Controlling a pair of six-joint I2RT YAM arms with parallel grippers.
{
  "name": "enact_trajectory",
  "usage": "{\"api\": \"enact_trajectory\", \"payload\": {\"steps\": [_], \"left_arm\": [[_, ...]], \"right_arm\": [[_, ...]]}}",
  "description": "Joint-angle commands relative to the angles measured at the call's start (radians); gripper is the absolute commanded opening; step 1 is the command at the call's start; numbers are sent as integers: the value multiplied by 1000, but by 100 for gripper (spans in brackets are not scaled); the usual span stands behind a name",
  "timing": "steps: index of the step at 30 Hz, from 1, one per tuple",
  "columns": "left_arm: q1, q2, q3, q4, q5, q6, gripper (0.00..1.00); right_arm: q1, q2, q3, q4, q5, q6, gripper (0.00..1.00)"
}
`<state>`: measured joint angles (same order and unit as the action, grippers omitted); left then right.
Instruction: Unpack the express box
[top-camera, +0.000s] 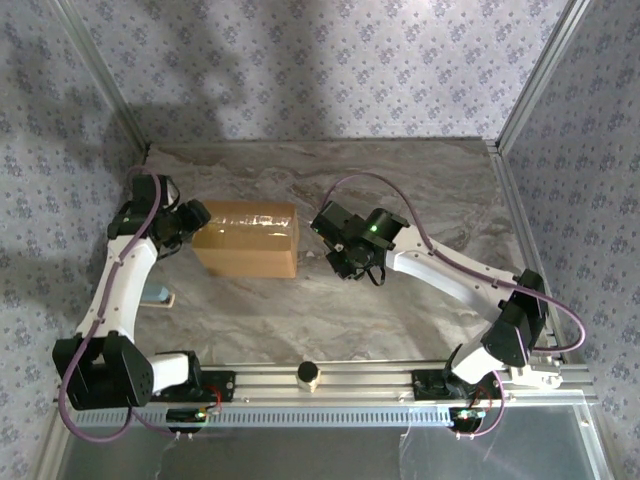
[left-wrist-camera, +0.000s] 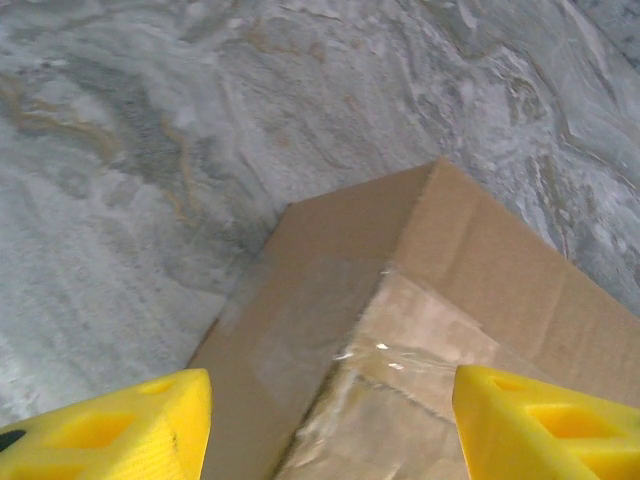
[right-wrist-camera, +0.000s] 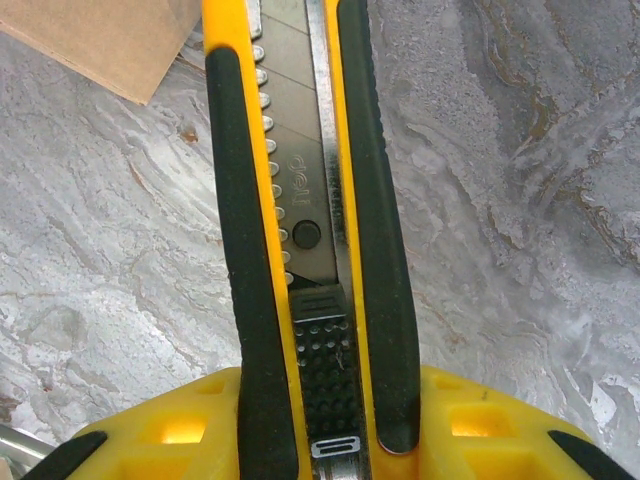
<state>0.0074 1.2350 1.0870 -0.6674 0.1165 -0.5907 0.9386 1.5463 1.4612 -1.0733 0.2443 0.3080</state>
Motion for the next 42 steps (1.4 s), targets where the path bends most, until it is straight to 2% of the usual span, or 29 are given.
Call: {"api": "enact_trajectory", "payload": {"steps": [1, 7, 19, 42], "left_arm": [[-49, 26, 0, 109, 26, 35, 64], [-88, 98, 18, 188, 69, 55, 62], [-93, 211, 94, 237, 118, 120, 61], [-93, 215, 113, 223, 115, 125, 61]], "right_arm": [[8, -17, 19, -23, 2, 17, 0], [12, -11, 18, -23, 40, 6, 0], [-30, 45, 28, 16, 96, -63, 0], [-41, 120, 94, 40, 108, -122, 0]]}}
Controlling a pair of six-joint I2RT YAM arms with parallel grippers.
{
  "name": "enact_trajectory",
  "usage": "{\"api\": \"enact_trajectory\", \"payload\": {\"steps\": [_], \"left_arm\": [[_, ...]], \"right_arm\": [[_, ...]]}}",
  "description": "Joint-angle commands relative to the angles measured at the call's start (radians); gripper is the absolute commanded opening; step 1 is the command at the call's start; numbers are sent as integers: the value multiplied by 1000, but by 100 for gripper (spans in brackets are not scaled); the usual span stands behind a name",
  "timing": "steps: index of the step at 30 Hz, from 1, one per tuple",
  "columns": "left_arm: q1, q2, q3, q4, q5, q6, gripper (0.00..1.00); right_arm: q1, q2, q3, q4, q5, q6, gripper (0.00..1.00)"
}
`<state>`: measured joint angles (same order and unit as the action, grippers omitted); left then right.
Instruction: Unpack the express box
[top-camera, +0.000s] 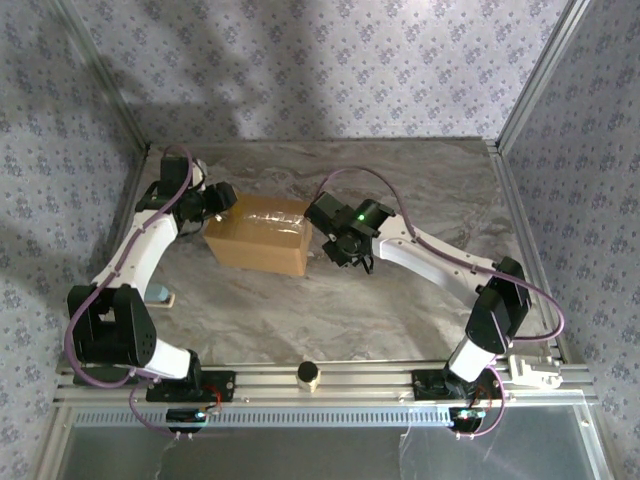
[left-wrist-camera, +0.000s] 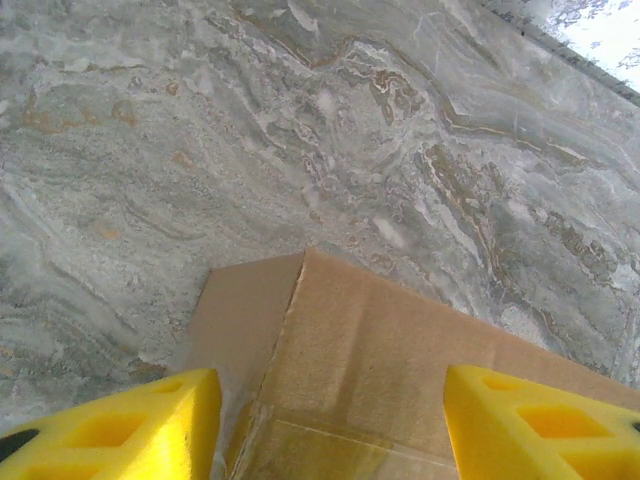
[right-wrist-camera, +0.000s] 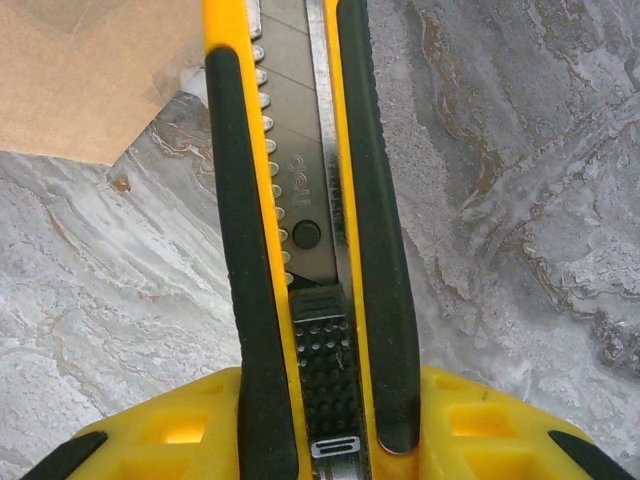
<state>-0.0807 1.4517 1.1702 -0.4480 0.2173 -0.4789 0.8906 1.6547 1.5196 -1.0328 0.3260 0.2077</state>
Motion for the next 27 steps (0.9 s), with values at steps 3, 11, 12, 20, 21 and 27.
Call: {"api": "enact_trajectory", "payload": {"steps": [3, 11, 12, 20, 21, 27], "left_arm": [[-7, -3, 29, 4, 14, 11, 60], [-10, 2, 26, 5, 13, 9, 60], [-10, 2, 26, 5, 13, 9, 61], [-17, 8, 26, 8, 11, 2, 61], [-16, 8, 26, 9, 11, 2, 61], [-17, 12, 31, 5, 10, 2, 61]], "right_arm": [[11, 11, 36, -1, 27, -22, 0], [25, 23, 43, -8, 35, -24, 0], [25, 25, 43, -10, 39, -24, 0], [34, 24, 38, -22, 54, -18, 0], [34, 22, 37, -24, 57, -16, 0], [44, 7, 29, -32, 64, -5, 0]]}}
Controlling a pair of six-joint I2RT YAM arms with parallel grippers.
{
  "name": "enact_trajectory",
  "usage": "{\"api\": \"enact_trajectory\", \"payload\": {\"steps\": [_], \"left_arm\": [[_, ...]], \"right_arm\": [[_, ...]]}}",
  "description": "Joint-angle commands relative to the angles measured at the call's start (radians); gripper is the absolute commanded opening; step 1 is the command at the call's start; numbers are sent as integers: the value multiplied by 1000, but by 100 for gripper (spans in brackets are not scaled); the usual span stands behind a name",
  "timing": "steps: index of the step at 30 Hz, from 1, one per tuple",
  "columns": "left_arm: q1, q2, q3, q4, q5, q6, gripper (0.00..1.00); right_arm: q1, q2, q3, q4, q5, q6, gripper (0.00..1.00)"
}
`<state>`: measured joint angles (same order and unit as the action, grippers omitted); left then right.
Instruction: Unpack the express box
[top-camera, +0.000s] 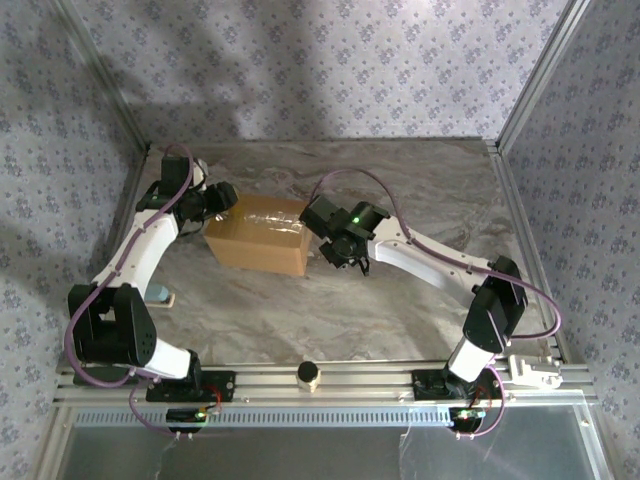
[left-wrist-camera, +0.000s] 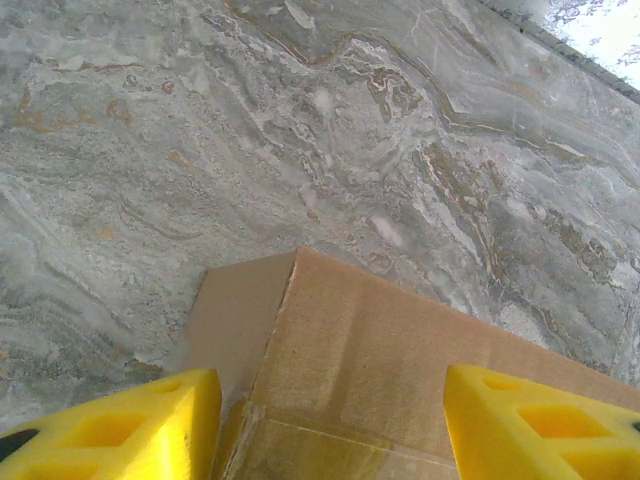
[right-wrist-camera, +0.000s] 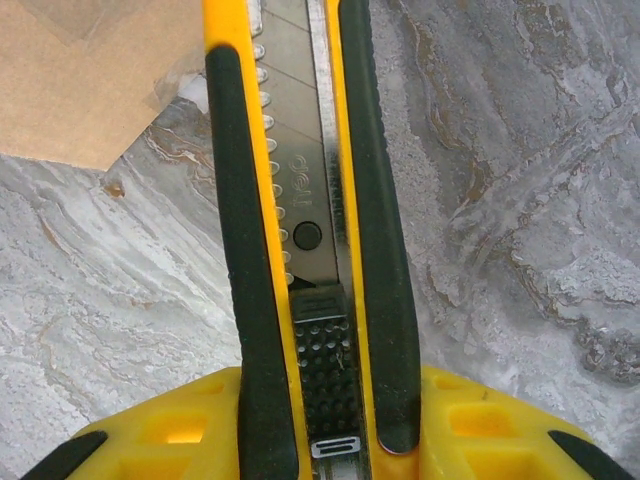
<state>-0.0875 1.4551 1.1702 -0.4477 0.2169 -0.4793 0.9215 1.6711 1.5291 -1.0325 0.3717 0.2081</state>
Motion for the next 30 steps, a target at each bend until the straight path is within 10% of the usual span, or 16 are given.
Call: {"api": "enact_trajectory", "payload": {"steps": [1, 30], "left_arm": [[-11, 8, 32, 3, 10, 2, 61], [-54, 59, 123, -23, -20, 30, 60]], "right_arm": [[14, -12, 19, -31, 18, -4, 0], [79, -93, -43, -89, 65, 90, 0]]}}
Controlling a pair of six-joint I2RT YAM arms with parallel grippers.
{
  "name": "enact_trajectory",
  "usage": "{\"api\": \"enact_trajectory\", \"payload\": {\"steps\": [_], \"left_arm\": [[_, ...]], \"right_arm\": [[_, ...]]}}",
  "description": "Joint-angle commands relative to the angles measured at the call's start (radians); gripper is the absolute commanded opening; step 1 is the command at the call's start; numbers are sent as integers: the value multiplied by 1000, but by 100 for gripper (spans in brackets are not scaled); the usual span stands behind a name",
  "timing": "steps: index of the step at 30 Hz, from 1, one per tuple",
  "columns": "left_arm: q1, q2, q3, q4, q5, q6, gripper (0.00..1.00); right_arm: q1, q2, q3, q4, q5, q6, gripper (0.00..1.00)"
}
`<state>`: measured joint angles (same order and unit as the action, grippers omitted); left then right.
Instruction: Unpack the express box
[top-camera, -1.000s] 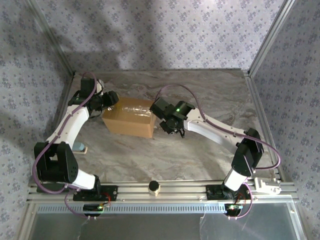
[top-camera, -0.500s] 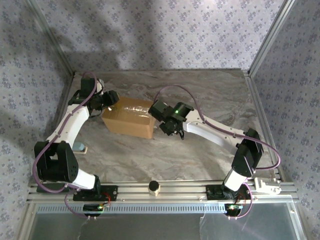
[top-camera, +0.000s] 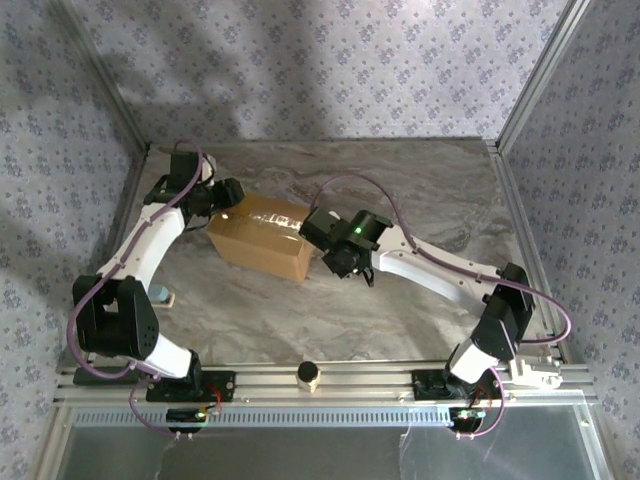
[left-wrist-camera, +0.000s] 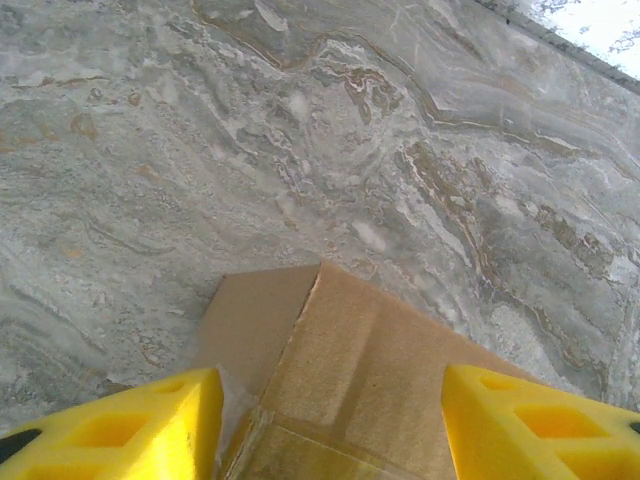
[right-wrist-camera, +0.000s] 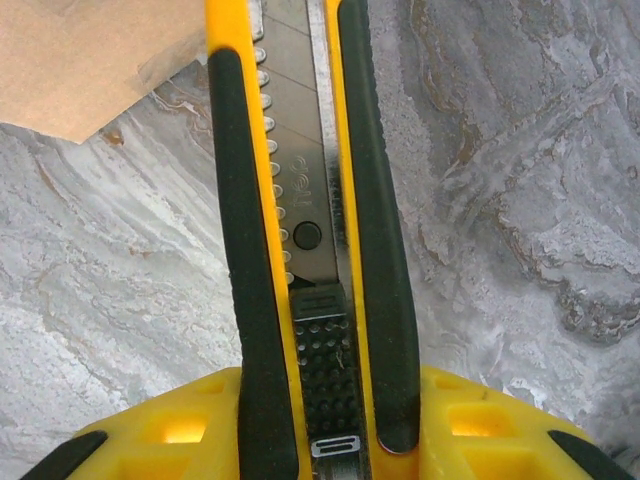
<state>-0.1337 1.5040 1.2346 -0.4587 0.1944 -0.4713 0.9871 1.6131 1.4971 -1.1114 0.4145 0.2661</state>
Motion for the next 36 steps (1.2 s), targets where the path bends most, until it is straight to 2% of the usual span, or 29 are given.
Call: {"api": "enact_trajectory", "payload": {"steps": [1, 12, 22, 36], "left_arm": [[-8, 9, 69, -18, -1, 22, 60], [-8, -28, 98, -88, -59, 24, 60], [-26, -108, 53, -117, -64, 10, 60], [-42, -90, 17, -116, -63, 8, 60]], "right_arm": [[14, -39, -17, -10, 21, 42, 0], [31, -72, -42, -25, 43, 80, 0], [111, -78, -40, -70, 59, 134, 0], [147, -22, -25, -101, 58, 167, 0]]}}
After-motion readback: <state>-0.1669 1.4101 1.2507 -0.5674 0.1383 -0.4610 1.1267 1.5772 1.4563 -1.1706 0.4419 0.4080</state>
